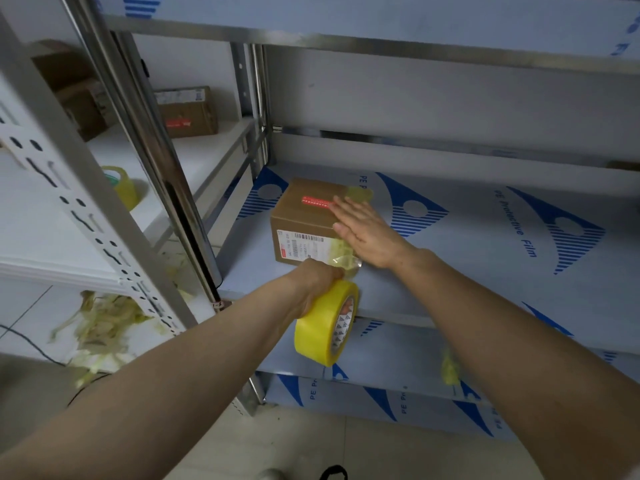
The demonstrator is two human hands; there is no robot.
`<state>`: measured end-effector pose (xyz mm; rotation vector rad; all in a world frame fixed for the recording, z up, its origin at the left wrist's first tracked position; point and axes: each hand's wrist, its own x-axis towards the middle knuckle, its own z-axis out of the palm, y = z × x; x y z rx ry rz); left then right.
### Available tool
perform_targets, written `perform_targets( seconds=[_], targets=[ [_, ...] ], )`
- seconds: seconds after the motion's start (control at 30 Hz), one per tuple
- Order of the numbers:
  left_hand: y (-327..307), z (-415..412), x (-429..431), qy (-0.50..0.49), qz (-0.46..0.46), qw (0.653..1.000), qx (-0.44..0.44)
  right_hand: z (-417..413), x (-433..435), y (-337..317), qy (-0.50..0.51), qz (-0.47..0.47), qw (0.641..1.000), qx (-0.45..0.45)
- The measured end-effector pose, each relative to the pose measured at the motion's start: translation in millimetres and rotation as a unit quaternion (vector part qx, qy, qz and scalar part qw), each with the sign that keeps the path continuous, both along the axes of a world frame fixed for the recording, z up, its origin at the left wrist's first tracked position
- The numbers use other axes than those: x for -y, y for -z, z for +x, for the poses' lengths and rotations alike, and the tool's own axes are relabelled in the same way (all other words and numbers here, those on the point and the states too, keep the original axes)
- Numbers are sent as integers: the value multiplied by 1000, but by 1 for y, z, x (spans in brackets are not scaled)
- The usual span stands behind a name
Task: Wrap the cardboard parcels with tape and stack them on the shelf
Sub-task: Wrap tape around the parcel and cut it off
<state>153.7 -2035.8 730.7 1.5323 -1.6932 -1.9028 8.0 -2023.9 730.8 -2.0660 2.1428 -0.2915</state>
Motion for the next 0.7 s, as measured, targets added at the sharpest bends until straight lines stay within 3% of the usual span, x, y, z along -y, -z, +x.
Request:
perform_targets(
  seconds=[0.4,0.7],
  targets=[
    [-1,7,4,42,-67,996,45,-1,-1,2,-14,21,999,-27],
    [-9,9,10,89,-125,984,89,7,-5,2,-3,-17,998,-63]
  ],
)
